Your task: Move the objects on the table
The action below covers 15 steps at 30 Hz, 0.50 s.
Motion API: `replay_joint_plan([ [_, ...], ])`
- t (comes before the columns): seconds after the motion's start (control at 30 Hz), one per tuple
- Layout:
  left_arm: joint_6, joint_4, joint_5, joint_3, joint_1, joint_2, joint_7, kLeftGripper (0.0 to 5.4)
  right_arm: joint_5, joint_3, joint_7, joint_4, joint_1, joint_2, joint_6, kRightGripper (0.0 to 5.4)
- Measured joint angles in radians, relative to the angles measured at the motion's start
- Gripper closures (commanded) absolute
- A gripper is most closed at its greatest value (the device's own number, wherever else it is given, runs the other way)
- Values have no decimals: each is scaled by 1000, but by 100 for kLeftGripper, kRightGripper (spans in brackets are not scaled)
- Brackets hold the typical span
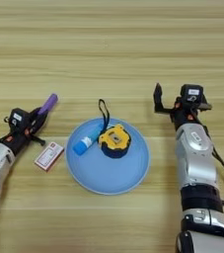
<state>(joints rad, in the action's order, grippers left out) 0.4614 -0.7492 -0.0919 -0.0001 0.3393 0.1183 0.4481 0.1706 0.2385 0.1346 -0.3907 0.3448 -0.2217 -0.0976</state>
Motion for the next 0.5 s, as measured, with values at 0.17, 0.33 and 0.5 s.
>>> replay_joint_plan([
  [0.17,63,9,-36,18,12,-21,35,467,34,-46,76,88,-20,30,8,0],
  [0.33,97,39,-55,13,15,-36,77,467,128,-96,182,193,-63,75,81,0],
  [0.5,127,103,-69,-18,10,-61,126,467,230,-157,278,293,-107,121,188,0],
])
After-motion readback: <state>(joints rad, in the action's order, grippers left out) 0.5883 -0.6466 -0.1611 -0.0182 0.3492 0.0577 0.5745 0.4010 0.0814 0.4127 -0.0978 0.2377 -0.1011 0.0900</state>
